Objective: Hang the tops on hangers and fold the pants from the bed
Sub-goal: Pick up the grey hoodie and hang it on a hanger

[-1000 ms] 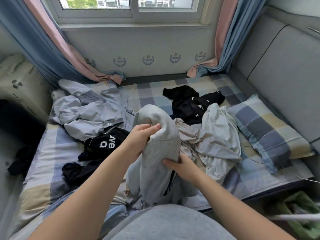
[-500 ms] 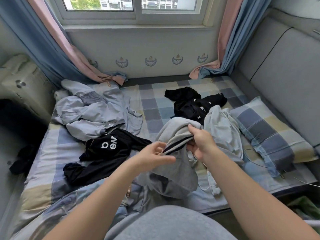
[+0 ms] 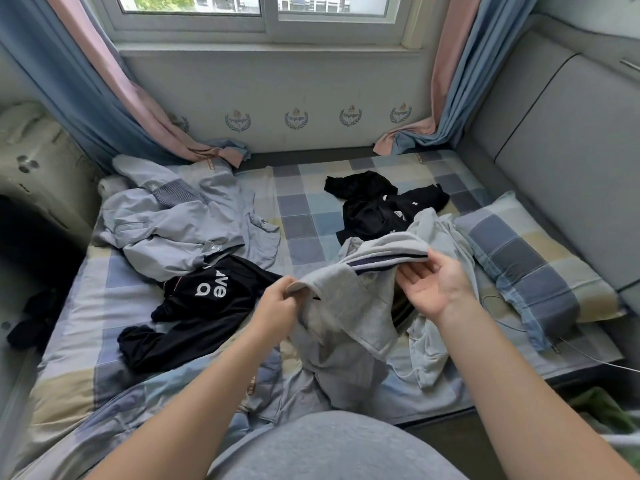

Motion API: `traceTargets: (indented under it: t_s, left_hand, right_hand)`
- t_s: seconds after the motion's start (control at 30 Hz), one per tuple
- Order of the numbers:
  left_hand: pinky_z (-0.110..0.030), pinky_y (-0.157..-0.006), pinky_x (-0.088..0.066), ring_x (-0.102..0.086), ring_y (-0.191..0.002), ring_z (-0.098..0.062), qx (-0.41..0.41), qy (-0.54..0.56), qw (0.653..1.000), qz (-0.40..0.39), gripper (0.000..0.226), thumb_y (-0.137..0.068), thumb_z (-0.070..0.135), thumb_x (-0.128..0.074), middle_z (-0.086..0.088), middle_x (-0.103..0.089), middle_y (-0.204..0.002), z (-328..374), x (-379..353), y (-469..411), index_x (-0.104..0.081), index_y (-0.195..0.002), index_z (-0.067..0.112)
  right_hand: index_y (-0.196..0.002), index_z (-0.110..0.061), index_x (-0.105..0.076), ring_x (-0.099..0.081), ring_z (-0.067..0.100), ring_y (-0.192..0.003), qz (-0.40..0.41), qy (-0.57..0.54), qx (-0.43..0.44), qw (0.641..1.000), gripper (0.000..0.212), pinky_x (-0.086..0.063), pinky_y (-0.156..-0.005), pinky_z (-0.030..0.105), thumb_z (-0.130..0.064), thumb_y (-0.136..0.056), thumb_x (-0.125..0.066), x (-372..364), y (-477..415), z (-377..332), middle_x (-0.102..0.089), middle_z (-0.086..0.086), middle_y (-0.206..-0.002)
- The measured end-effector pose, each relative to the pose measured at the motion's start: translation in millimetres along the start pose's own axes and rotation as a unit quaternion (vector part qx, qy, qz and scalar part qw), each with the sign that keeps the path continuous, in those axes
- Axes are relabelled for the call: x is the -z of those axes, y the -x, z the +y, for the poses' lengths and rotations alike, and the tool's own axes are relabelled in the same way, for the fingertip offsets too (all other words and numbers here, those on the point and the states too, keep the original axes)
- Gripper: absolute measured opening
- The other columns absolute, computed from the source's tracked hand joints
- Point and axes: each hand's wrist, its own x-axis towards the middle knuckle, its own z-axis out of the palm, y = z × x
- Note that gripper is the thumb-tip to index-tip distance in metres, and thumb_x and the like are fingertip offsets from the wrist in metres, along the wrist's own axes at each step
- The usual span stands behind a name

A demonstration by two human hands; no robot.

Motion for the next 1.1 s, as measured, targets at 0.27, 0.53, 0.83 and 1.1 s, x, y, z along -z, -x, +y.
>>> traceTargets:
  t_s: [0.27,0.53,0.83,1.1]
  left_hand:
    - [-0.035,-0.064,-0.042,-0.054,-0.066,-0.017,-0.041,0.054,0.997,-0.032,0.013,-0.083,0.022,-0.062,0.002,-0.065,-0.068,59,-3,3,-0.070,-0.073,0.025]
    - [-0.033,-0.061,-0.044,-0.056,-0.062,-0.013,-0.031,-0.005,0.997,-0.067,0.017,-0.072,0.038,-0.068,0.002,-0.064,-0.065,80,-9,10,-0.064,-0.069,0.022]
    - [-0.035,-0.071,-0.049,-0.061,-0.079,-0.019,-0.121,-0.173,0.976,0.058,0.028,-0.076,-0.008,-0.054,0.001,-0.067,-0.085,26,-5,15,-0.064,-0.088,0.015]
    - [-0.031,-0.068,-0.047,-0.064,-0.078,-0.018,0.059,-0.085,0.989,0.107,0.030,-0.084,-0.005,-0.054,0.004,-0.071,-0.078,-29,3,11,-0.076,-0.086,0.016]
  right_hand:
    - [-0.128,-0.022,-0.052,-0.055,0.022,-0.124,-0.066,0.292,0.043,0.953,0.027,-0.045,-0.106,0.050,-0.024,-0.101,-0.055,20,24,30,-0.057,0.005,-0.136]
    - [-0.116,-0.037,-0.059,-0.065,0.004,-0.101,-0.160,0.522,0.184,0.817,0.036,-0.052,-0.083,0.022,-0.028,-0.084,-0.073,8,49,93,-0.070,-0.014,-0.104]
    - [-0.092,-0.016,-0.076,-0.062,0.009,-0.076,-0.056,0.569,0.327,0.752,0.038,-0.043,-0.068,0.020,0.010,-0.083,-0.050,18,28,52,-0.071,-0.009,-0.079]
    - [-0.083,-0.014,-0.073,-0.060,0.008,-0.071,-0.092,0.513,0.283,0.805,0.020,-0.048,-0.066,0.019,0.002,-0.090,-0.065,42,19,28,-0.070,-0.001,-0.076]
